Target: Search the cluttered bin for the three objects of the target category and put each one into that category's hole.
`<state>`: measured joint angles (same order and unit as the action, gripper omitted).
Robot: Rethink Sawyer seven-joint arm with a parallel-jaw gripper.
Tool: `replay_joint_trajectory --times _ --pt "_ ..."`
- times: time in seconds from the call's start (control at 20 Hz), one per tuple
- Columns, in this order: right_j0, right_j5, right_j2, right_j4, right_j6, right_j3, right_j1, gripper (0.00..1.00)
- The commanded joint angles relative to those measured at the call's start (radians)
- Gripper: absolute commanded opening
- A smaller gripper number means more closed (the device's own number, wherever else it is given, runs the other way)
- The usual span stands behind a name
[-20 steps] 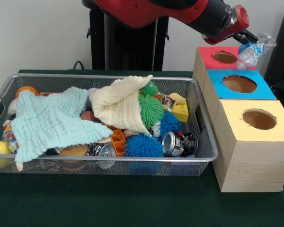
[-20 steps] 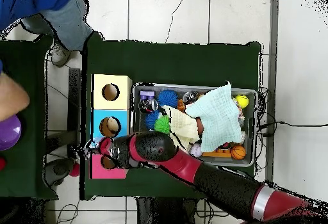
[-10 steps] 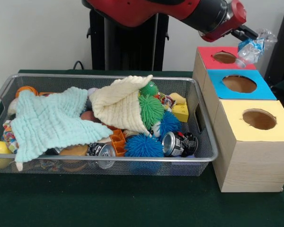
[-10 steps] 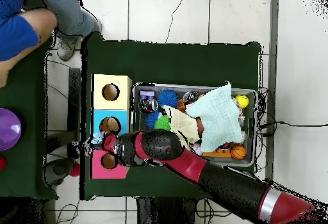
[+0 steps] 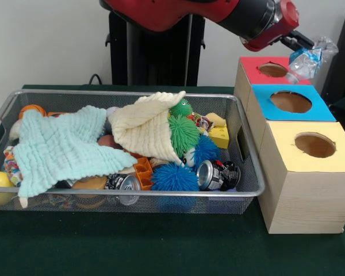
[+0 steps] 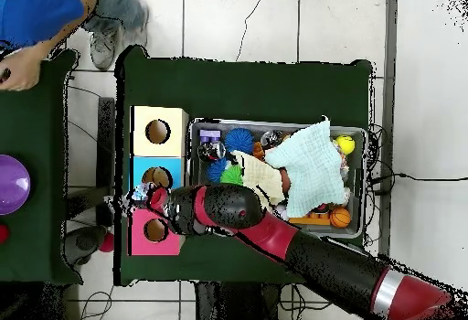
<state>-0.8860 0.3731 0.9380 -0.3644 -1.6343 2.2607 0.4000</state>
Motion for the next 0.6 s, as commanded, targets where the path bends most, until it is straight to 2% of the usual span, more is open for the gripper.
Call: replay_joint_trajectory --times 0.05,0.6 --pt "-0.01 -0.104 0.026 0.012 -0.121 -0.127 -0.036 0.0" --pt "-0.005 -0.111 0.012 0.02 -0.117 -0.133 -0.043 0.0"
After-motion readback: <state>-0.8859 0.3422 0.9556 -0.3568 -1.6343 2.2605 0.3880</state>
